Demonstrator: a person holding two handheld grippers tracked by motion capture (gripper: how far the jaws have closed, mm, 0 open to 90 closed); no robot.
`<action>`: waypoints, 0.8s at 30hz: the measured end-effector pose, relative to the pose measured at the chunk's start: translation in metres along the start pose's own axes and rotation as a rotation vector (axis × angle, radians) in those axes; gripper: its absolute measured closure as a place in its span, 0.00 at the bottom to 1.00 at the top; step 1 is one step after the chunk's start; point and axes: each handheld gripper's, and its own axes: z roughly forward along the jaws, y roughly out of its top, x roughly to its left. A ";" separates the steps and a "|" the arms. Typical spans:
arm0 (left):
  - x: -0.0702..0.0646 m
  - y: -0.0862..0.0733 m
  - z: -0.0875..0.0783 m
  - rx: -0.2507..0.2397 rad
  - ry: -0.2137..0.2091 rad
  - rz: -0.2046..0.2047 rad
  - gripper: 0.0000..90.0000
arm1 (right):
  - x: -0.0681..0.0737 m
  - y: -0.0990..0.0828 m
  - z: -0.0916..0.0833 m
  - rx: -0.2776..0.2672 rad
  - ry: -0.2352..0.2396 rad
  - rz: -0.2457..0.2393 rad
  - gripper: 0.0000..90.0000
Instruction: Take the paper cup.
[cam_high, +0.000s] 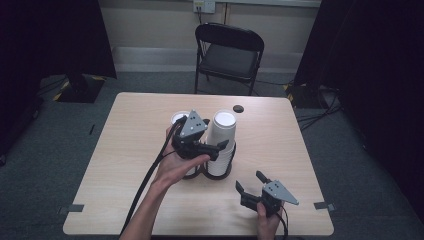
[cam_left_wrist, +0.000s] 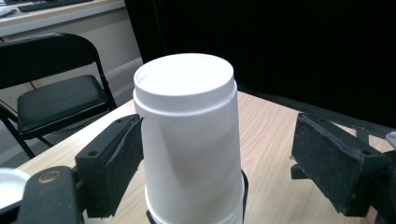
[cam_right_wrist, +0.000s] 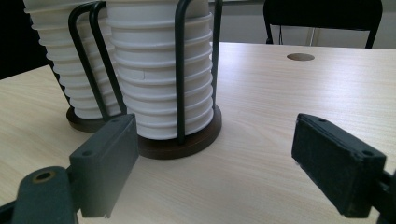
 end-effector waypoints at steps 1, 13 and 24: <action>0.001 0.002 0.001 0.003 0.003 -0.005 0.18 | 0.000 0.000 0.000 0.000 -0.001 0.001 0.16; 0.013 0.013 0.021 0.060 -0.005 -0.032 0.18 | 0.000 0.000 0.000 -0.002 0.009 0.000 0.16; 0.014 0.011 0.034 0.074 0.026 -0.041 0.17 | 0.000 0.000 0.000 -0.005 0.013 -0.008 0.16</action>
